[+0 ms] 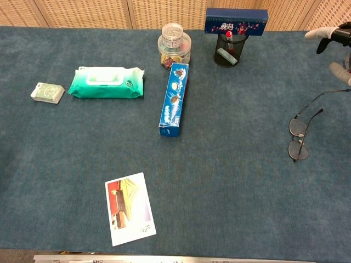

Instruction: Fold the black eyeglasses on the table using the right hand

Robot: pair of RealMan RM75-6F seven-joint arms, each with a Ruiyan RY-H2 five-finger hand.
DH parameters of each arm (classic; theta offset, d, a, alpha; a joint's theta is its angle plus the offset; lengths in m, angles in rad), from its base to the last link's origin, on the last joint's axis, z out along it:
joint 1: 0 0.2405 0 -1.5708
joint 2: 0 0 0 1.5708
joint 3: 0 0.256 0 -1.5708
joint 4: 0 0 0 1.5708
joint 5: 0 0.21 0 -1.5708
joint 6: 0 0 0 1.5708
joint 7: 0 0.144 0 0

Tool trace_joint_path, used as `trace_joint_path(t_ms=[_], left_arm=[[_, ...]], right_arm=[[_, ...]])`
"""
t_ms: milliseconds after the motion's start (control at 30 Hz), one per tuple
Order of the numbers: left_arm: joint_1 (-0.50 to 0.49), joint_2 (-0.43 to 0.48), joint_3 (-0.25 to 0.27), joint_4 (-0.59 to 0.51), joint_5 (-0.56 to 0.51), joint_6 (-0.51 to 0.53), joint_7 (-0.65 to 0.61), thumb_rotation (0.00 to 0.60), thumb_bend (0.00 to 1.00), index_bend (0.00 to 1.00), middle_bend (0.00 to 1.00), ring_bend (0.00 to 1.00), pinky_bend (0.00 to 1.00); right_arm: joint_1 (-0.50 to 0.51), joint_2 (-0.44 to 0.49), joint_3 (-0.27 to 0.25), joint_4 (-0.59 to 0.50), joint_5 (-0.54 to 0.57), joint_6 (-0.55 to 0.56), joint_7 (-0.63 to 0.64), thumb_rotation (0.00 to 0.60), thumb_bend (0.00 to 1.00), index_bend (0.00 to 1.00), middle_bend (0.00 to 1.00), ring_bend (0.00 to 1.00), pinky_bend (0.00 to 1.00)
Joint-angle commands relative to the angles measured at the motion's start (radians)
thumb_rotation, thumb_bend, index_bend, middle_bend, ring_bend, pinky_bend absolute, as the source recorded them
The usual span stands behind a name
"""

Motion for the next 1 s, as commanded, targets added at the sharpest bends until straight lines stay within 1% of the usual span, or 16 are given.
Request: trace_joint_path(t_ms=[33, 200, 467, 833, 933, 1000], left_arm=[[0.0, 0.001, 0.001, -0.001, 0.0, -0.001, 0.001, 0.6, 0.05, 0.62, 0.84, 1.0, 0.98], [-0.001, 0.001, 0.002, -0.002, -0.001, -0.003, 0.003, 0.6, 0.05, 0.62, 0.84, 1.0, 0.98], [-0.005, 0.001, 0.001, -0.005, -0.001, -0.007, 0.008, 0.6, 0.05, 0.62, 0.84, 1.0, 0.98], [-0.004, 0.001, 0.003, -0.007, -0.003, -0.007, 0.01, 0.6, 0.05, 0.62, 0.84, 1.0, 0.98], [-0.002, 0.0, 0.005, -0.006, -0.004, -0.005, 0.009, 0.6, 0.05, 0.62, 0.84, 1.0, 0.98], [-0.001, -0.001, 0.006, -0.005, -0.006, -0.006, 0.008, 0.6, 0.05, 0.62, 0.84, 1.0, 0.98]], right_arm=[[-0.01, -0.008, 0.002, 0.023, 0.013, -0.005, 0.005, 0.6, 0.48, 0.18, 0.38, 0.27, 0.37], [-0.029, -0.018, 0.0, 0.059, 0.027, -0.003, 0.021, 0.6, 0.46, 0.18, 0.38, 0.27, 0.37], [-0.056, -0.026, -0.004, 0.1, 0.052, -0.012, 0.035, 0.6, 0.46, 0.18, 0.38, 0.26, 0.37], [-0.069, -0.053, 0.004, 0.155, 0.067, -0.019, 0.062, 0.6, 0.45, 0.18, 0.38, 0.26, 0.37], [-0.071, -0.061, 0.006, 0.169, 0.07, -0.02, 0.068, 0.6, 0.43, 0.18, 0.38, 0.27, 0.37], [-0.072, -0.067, 0.009, 0.18, 0.072, -0.019, 0.072, 0.6, 0.38, 0.18, 0.38, 0.26, 0.37]])
